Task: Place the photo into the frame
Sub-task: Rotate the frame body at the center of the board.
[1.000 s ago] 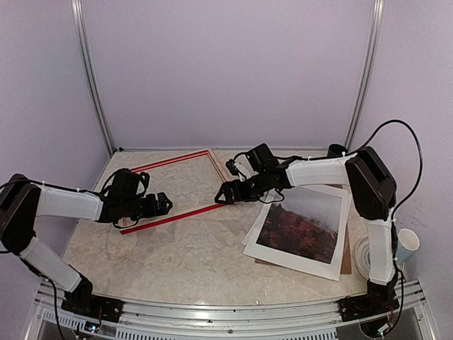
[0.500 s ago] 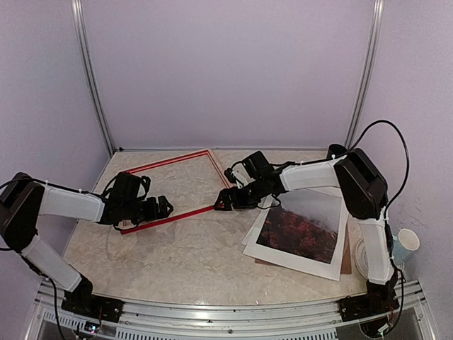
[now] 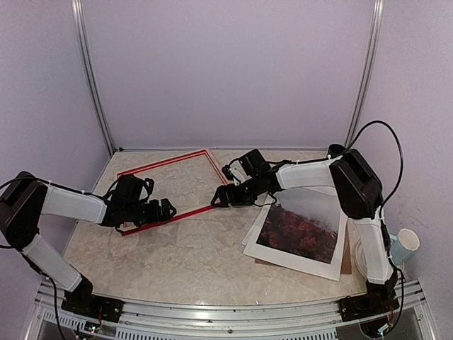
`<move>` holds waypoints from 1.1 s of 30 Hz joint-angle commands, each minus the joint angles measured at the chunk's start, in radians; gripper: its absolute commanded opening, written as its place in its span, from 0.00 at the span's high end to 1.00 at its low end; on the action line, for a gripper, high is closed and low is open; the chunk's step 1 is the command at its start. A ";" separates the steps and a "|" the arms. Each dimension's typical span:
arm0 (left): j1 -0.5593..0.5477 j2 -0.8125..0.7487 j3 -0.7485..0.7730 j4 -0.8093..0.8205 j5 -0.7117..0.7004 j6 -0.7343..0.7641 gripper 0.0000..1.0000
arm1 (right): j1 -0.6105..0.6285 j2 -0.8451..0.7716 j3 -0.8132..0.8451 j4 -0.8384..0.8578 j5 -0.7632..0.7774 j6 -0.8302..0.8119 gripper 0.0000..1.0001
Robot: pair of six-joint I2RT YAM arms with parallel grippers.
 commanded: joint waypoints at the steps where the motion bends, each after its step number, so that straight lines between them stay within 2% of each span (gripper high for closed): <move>1: -0.024 0.016 -0.022 0.019 0.055 -0.016 0.01 | 0.006 0.036 0.046 -0.015 0.015 0.007 0.01; 33: -0.230 0.103 0.076 0.068 0.151 -0.081 0.01 | -0.003 0.167 0.257 -0.051 -0.026 -0.004 0.01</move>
